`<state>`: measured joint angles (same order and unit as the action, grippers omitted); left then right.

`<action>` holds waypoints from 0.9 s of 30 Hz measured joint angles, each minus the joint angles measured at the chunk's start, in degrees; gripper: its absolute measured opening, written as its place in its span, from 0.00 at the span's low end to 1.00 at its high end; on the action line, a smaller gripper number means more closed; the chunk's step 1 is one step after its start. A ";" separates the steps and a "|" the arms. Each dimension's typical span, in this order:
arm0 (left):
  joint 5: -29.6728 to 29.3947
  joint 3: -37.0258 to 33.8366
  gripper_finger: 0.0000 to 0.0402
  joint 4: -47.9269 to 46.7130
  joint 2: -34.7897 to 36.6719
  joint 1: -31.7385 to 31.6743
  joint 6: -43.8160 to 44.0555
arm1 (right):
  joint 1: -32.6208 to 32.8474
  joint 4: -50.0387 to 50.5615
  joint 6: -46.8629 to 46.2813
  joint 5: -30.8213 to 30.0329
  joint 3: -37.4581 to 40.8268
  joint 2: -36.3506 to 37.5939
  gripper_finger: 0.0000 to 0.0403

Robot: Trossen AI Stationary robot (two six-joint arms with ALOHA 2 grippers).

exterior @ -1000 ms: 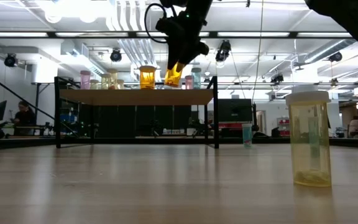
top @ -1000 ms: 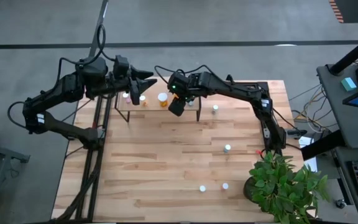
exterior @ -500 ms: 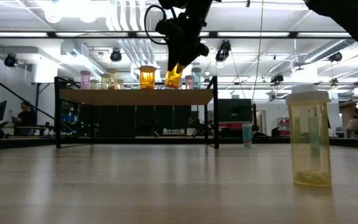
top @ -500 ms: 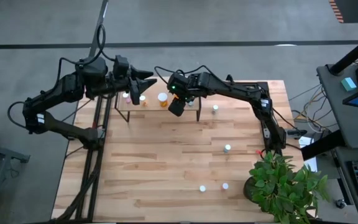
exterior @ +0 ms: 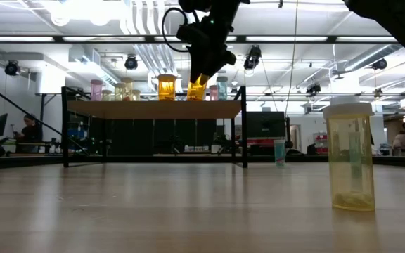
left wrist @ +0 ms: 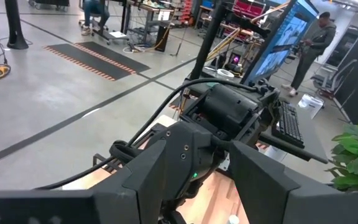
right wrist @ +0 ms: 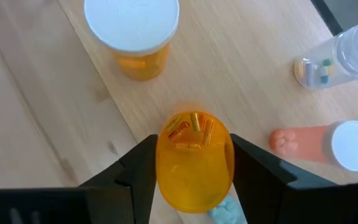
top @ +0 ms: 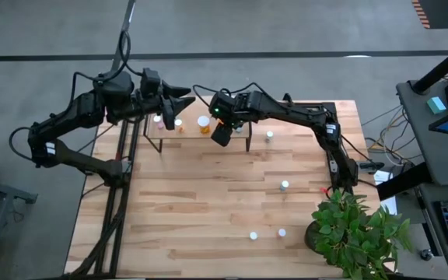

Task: Pick and place medicine bottles onto shelf by color
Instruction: Put the orange pill bottle on the shelf

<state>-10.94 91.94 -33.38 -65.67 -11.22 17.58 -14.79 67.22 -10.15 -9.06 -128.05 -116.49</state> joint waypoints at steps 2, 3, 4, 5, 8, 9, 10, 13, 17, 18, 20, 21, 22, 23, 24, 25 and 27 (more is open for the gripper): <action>-0.04 0.00 0.40 0.27 0.02 0.00 0.00 | 0.00 -0.02 -0.78 0.00 0.00 0.00 0.42; -0.02 0.00 0.40 0.40 0.02 0.00 0.00 | 0.00 -0.02 -0.78 0.00 0.00 0.00 0.42; -0.02 0.00 0.40 0.51 0.03 -0.01 0.00 | 0.00 -0.02 -0.77 0.00 0.00 0.00 0.42; -0.02 0.00 0.40 0.80 0.04 0.00 0.00 | 0.00 -0.02 -0.87 -0.01 0.02 0.00 0.42; -0.02 0.00 0.40 2.03 0.11 0.00 -0.27 | -0.09 -0.02 -2.58 0.00 0.01 0.00 0.45; -0.02 0.00 0.40 2.28 0.13 0.00 -0.38 | -0.13 -0.02 -2.74 0.00 0.02 0.00 0.46; -0.04 0.00 0.40 2.57 0.15 0.00 -0.44 | -0.13 -0.02 -2.76 0.00 0.02 0.00 0.48; -0.02 0.00 0.40 3.21 0.15 0.00 -0.44 | -0.13 -0.02 -2.76 -0.01 0.02 0.00 0.50; -0.04 0.00 0.40 5.58 0.13 0.00 -0.17 | -0.25 -0.55 -2.89 -0.02 0.02 0.00 0.51; -0.04 0.00 0.40 6.03 0.15 0.00 -0.37 | -0.27 -0.70 -2.94 -0.02 0.02 0.00 0.51; -0.04 0.00 0.40 6.36 0.15 0.00 -0.39 | -0.41 -0.76 -3.39 -0.02 0.02 0.00 0.51; -0.04 0.00 0.40 6.33 0.15 0.00 -0.39 | -0.48 -0.92 -3.40 -0.02 0.02 0.00 0.51; -0.02 0.00 0.40 6.33 0.15 0.00 -0.41 | -0.48 -1.06 -3.34 -0.02 0.02 0.00 0.51; -0.03 0.00 0.40 6.35 0.15 0.00 -0.39 | -0.48 -1.17 -3.07 -0.02 0.02 0.04 0.51; -0.04 0.00 0.40 6.48 0.15 0.00 -0.38 | -0.50 -1.27 -2.53 -0.03 -0.01 0.11 0.51; -0.04 0.00 0.40 6.73 0.15 0.00 -0.35 | -0.52 -1.25 -2.21 -0.04 -0.20 0.11 0.51; -0.04 0.00 0.40 7.58 0.15 0.00 -0.42 | -0.52 -1.36 -1.82 -0.04 -0.74 0.13 0.51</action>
<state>-10.98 91.94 -25.80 -65.52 -11.22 17.17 -15.31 65.86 -11.97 -9.10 -128.79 -116.36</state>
